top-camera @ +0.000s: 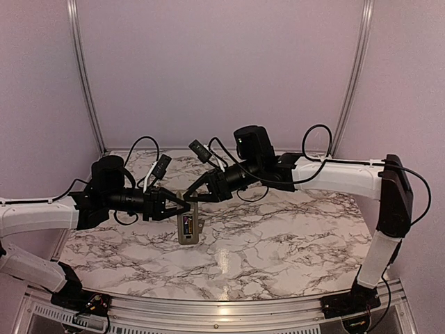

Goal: Load the batteries into the remote control
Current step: Pass from the left arm to the right

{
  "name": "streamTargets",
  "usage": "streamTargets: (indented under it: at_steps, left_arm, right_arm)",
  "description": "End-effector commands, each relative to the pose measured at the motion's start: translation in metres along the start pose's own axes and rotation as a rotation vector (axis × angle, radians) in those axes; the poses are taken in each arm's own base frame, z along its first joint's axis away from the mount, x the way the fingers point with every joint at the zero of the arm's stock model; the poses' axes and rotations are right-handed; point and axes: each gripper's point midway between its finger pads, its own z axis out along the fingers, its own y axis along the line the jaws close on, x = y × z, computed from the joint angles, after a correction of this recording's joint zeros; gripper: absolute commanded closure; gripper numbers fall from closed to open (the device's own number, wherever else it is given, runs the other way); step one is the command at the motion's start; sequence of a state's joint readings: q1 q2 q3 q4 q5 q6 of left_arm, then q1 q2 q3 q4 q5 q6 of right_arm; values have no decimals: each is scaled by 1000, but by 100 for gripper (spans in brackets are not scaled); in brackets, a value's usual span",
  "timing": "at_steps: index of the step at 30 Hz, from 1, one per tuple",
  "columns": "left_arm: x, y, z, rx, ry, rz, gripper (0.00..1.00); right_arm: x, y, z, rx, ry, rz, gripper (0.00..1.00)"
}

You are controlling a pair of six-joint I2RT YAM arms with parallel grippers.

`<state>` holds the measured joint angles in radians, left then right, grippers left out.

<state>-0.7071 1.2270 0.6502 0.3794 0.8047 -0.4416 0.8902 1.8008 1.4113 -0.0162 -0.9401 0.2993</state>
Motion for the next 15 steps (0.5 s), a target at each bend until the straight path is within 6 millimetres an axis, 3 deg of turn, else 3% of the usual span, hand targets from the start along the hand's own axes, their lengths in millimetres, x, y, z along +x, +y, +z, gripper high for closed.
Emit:
streamTargets:
  at_steps: [1,8,15]
  left_arm:
    - [-9,15,3,-80,-15,-17,86]
    - [-6,23,2,-111,-9,-30,68]
    - [-4,26,3,-114,-5,-35,64]
  right_arm:
    - [-13,7,-12,25,-39,-11,100]
    - [-30,10,-29,41,-105,-33,100]
    - [-36,12,-39,40,-133,-37,100]
